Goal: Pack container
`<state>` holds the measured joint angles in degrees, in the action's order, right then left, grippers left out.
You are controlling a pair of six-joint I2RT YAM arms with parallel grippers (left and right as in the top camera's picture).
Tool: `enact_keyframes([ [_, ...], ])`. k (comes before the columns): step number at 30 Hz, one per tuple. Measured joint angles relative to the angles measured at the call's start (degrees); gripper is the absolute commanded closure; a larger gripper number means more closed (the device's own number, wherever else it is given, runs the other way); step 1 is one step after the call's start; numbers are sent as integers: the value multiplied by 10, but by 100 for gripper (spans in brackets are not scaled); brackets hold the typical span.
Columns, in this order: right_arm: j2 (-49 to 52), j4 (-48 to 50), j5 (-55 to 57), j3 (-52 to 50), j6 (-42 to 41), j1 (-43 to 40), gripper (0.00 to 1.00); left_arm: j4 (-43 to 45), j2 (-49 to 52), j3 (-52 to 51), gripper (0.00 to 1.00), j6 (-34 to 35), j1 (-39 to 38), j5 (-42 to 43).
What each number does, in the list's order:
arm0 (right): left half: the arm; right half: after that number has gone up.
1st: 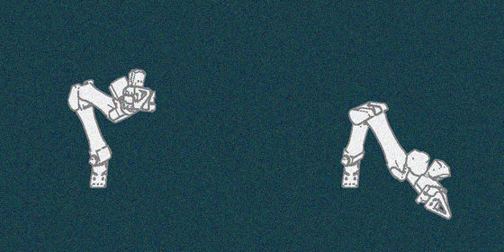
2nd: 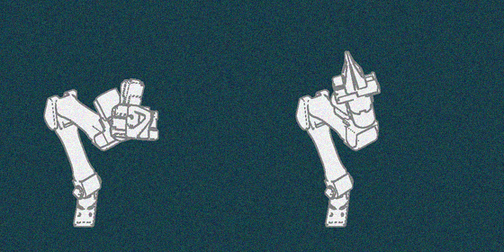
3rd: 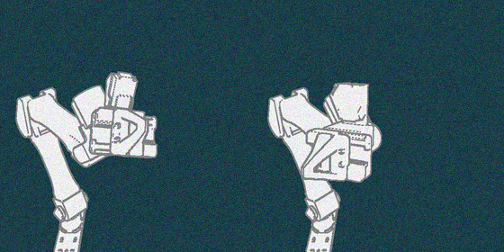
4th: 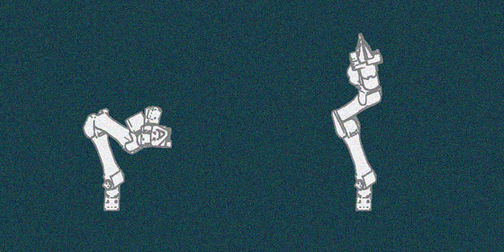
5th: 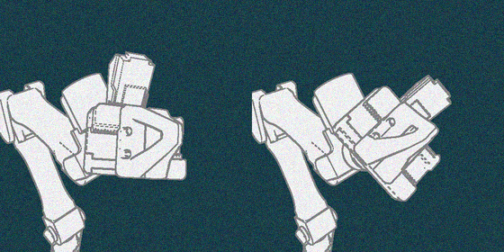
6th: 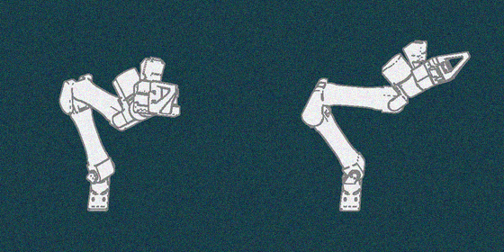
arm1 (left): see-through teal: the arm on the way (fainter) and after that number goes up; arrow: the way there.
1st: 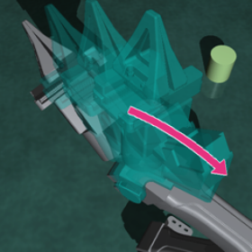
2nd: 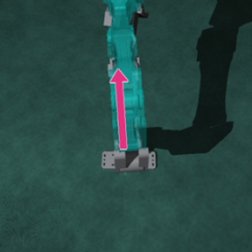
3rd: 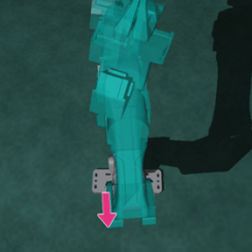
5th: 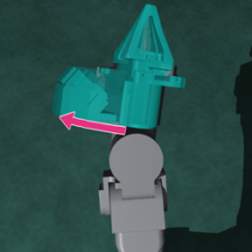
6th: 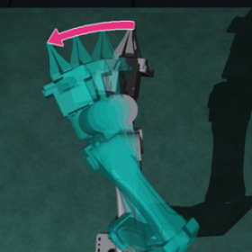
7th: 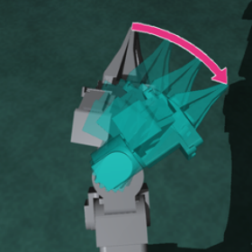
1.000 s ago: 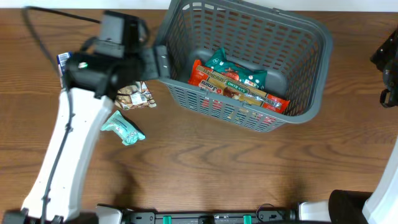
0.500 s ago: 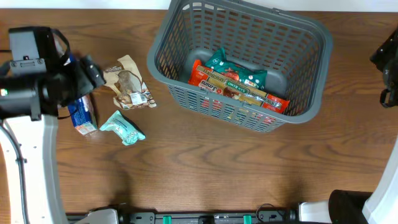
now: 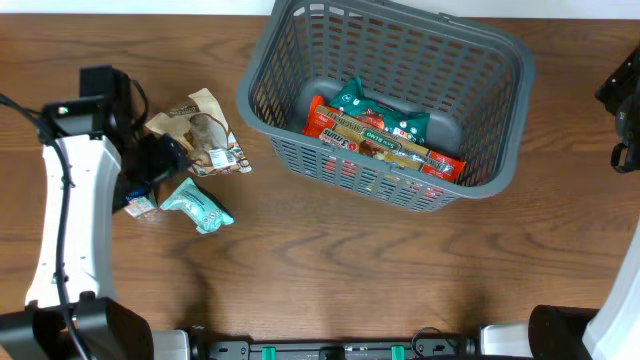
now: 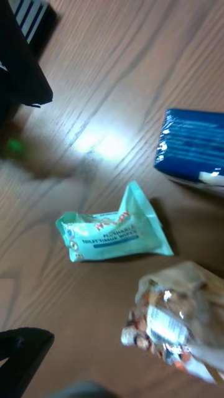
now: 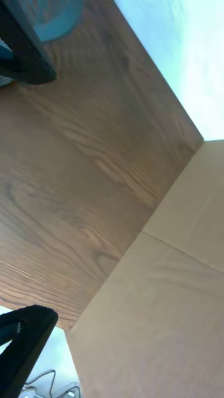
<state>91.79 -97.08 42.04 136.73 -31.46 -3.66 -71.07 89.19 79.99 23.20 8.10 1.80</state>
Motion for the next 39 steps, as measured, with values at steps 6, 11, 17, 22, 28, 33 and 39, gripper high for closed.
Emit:
enact_keyframes([
  [6, 0, 0, 0, 0, 0, 0, 1, 37, 0, -64, 1, 13, -1, 11],
  [11, 0, 0, 0, 0, 0, 0, 1, 80, 0, -97, 1, 17, -25, 13],
  [17, 0, 0, 0, 0, 0, 0, 1, 130, 0, -121, 1, 31, -89, 17],
  [22, 0, 0, 0, 0, 0, 0, 1, 152, 0, -140, 1, 60, -129, 9],
  [28, 0, 0, 0, 0, 0, 0, 1, 163, 0, -180, 1, 96, -135, -8],
  [33, 0, 0, 0, 0, 0, 0, 1, 183, 0, -219, 1, 123, -135, -10],
  [39, 0, 0, 0, 0, 0, 0, 1, 231, 0, -253, 1, 143, -135, -11],
])
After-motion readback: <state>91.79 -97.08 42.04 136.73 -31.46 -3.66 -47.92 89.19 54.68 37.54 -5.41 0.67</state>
